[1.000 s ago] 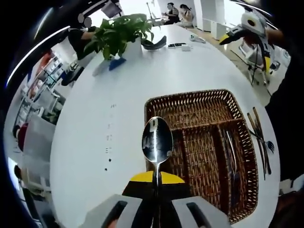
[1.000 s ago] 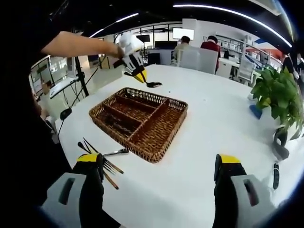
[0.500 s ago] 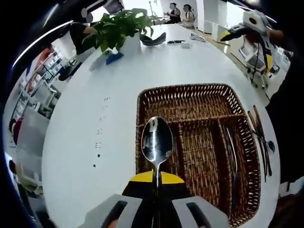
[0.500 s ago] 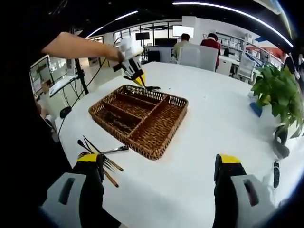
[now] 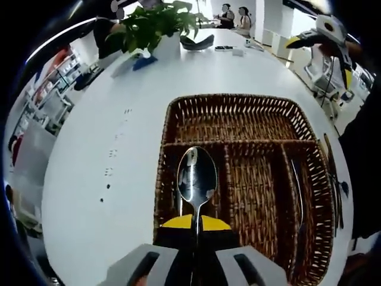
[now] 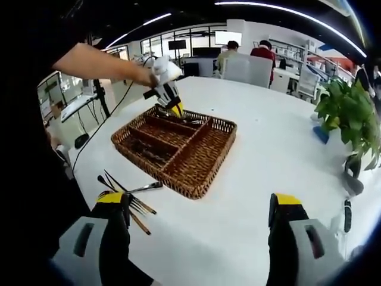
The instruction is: Arrange the knives, forks, and spoons in their matching storage slots by inserting each utensil handle-first until every utensil is classified and aligned in the correct compartment
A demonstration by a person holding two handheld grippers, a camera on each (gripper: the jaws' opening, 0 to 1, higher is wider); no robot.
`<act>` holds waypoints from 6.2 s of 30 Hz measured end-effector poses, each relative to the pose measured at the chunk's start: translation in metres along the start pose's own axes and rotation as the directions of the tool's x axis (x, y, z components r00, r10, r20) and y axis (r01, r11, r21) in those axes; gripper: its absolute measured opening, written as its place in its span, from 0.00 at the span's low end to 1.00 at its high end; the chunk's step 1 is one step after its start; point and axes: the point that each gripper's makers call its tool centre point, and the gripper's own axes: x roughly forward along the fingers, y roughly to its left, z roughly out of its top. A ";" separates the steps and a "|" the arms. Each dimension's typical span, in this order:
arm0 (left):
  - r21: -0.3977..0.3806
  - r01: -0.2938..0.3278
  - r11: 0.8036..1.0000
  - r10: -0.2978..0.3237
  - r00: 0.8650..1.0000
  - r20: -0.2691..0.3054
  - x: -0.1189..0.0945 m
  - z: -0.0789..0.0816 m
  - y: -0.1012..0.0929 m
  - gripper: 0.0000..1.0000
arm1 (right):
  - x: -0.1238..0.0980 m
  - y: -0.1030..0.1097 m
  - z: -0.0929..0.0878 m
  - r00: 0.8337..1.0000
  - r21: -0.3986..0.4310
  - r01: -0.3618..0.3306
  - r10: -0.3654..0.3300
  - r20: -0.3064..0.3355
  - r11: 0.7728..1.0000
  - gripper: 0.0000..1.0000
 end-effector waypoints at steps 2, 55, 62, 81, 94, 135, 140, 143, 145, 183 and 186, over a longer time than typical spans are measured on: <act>0.004 -0.001 1.000 0.001 1.000 -0.002 0.003 0.000 -0.002 0.00 | 0.000 0.000 -0.002 1.000 0.003 0.001 -0.001 -0.004 1.000 0.99; 0.003 -0.093 0.996 0.093 0.991 0.100 0.011 -0.004 0.008 0.18 | -0.010 0.006 0.003 1.000 -0.003 0.015 -0.015 0.001 1.000 0.99; -0.142 -0.116 0.983 0.151 0.951 0.270 -0.041 0.021 0.018 0.54 | -0.011 0.003 0.020 0.999 -0.016 0.023 -0.022 0.039 1.000 0.99; -0.463 -0.248 0.851 0.441 0.816 0.374 -0.150 -0.007 -0.045 1.00 | -0.012 0.016 0.065 0.989 -0.082 -0.040 0.051 0.136 0.996 0.99; -0.576 -0.260 0.775 0.528 0.768 0.363 -0.186 -0.028 -0.136 1.00 | -0.026 0.037 0.063 0.981 -0.117 -0.061 0.081 0.177 0.991 0.99; -0.661 -0.347 0.665 0.656 0.694 0.296 -0.229 -0.059 -0.248 1.00 | -0.056 0.049 0.047 0.971 -0.130 -0.065 0.093 0.220 0.989 0.99; -0.658 -0.335 0.675 0.644 0.702 0.304 -0.230 -0.053 -0.248 1.00 | -0.057 0.047 0.046 0.971 -0.129 -0.060 0.088 0.224 0.990 0.99; -0.645 -0.343 0.683 0.642 0.704 0.304 -0.231 -0.051 -0.246 1.00 | -0.057 0.046 0.045 0.972 -0.131 -0.058 0.086 0.220 0.990 0.99; -0.643 -0.345 0.684 0.641 0.705 0.303 -0.231 -0.050 -0.245 1.00 | -0.057 0.046 0.043 0.973 -0.129 -0.055 0.082 0.217 0.990 0.99; -0.500 -0.293 0.815 0.497 0.797 0.343 -0.222 0.015 -0.238 1.00 | -0.057 0.014 0.071 0.989 -0.096 -0.033 0.046 0.137 0.995 0.99; -0.471 -0.287 0.834 0.479 0.802 0.358 -0.212 0.023 -0.236 1.00 | -0.056 0.014 0.070 0.990 -0.101 -0.030 0.043 0.137 0.994 0.99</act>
